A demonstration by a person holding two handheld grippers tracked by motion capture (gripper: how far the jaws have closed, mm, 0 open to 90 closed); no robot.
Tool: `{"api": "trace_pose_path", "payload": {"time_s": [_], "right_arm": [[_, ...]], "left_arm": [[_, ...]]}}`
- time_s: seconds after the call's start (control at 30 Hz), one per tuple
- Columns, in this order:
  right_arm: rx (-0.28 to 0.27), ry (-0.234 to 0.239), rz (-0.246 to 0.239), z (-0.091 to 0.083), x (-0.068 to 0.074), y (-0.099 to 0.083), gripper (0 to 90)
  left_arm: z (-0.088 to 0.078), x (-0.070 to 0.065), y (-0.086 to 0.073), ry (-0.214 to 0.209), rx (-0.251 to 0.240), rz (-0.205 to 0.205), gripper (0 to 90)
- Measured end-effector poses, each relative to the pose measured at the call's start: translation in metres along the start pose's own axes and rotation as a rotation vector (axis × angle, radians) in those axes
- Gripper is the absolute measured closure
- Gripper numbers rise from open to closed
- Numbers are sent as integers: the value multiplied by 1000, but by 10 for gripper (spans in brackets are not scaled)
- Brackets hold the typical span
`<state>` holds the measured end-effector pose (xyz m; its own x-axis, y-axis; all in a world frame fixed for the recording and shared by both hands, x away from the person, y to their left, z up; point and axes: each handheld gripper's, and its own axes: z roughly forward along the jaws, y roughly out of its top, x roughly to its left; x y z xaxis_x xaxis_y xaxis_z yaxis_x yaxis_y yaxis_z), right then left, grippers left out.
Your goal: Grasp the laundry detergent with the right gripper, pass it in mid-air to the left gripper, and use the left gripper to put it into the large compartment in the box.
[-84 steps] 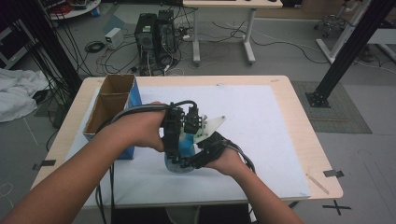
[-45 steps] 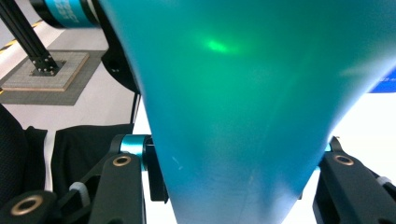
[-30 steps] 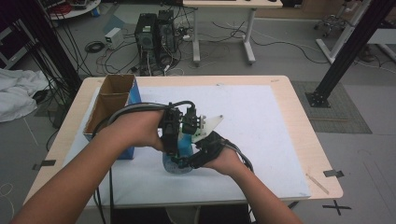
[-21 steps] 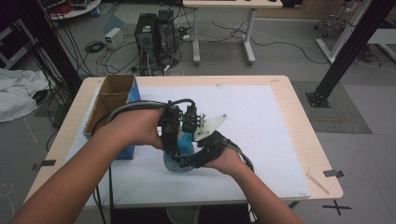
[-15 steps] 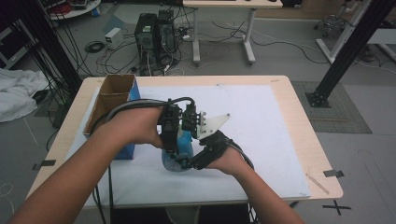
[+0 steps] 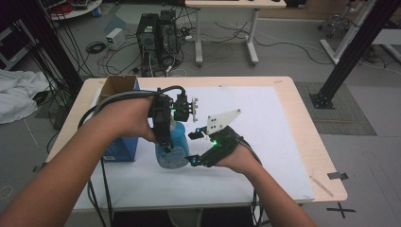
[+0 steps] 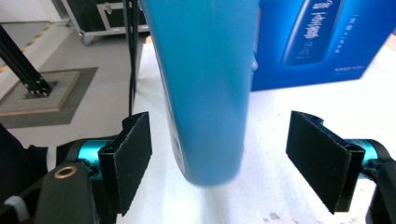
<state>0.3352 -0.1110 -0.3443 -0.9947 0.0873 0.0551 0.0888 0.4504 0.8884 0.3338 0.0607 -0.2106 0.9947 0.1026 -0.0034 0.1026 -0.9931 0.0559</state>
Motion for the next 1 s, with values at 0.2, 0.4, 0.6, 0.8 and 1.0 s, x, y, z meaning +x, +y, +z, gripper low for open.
{"api": "trace_pose_path", "payload": {"time_s": [0.2,0.4,0.6,0.8,1.0], "right_arm": [[44,-46,-1,-12,-5,2,143],[81,-70,-2,-20,-7,3,135],[128,-89,4,-29,-9,2,126],[160,-112,18,-37,-12,-4,87],[175,-151,25,-38,-12,-10,23]], "left_arm": [[-14,6,-13,-3,-5,-30,380],[-26,9,-20,0,-17,-64,380],[-41,16,-28,-5,-20,-108,380],[-59,24,-38,1,-23,-170,380],[-77,32,-50,18,-33,-222,380]]}}
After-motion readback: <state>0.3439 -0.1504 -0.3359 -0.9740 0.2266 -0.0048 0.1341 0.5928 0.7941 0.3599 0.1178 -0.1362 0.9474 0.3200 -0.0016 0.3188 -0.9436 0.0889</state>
